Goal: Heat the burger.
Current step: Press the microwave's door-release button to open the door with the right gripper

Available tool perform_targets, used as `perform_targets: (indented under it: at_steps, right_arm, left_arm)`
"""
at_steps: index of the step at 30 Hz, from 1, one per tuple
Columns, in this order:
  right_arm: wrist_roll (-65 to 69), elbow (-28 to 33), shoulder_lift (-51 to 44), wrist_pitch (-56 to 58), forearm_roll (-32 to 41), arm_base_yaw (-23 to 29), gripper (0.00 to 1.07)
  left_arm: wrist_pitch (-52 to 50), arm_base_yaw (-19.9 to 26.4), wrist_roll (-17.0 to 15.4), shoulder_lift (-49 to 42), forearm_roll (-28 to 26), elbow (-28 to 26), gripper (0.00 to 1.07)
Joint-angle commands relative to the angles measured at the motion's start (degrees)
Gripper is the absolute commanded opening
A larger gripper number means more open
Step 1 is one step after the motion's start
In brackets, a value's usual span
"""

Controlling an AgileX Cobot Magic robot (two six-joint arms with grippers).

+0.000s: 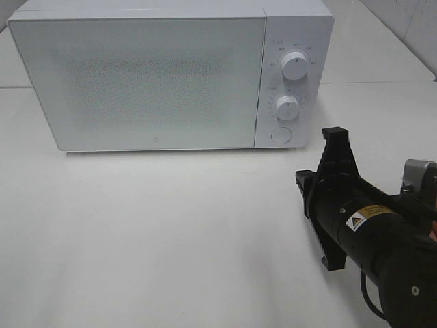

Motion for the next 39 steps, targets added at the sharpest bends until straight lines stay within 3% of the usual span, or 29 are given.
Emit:
perform_targets:
  at_steps: [1, 20, 30, 39]
  right_arm:
    - [-0.3, -0.5, 0.0, -1.3, 0.1, 0.1, 0.0]
    - [-3.8, -2.2, 0.0, -1.1, 0.3, 0.0, 0.0]
    - [-4.1, -5.8, 2.0, 1.1, -7.0, -8.0, 0.0]
    - [-2.8, -10.2, 8.1, 1.5, -7.6, -8.8, 0.0]
  left_arm:
    - [-0.1, 0.2, 0.0, -0.9, -0.2, 0.1, 1.0]
    - [-0.1, 0.2, 0.0, -0.9, -0.2, 0.1, 1.0]
    - [-0.1, 0.2, 0.0, -0.9, -0.2, 0.1, 1.0]
    - [-0.1, 0.2, 0.0, -0.9, -0.2, 0.1, 1.0]
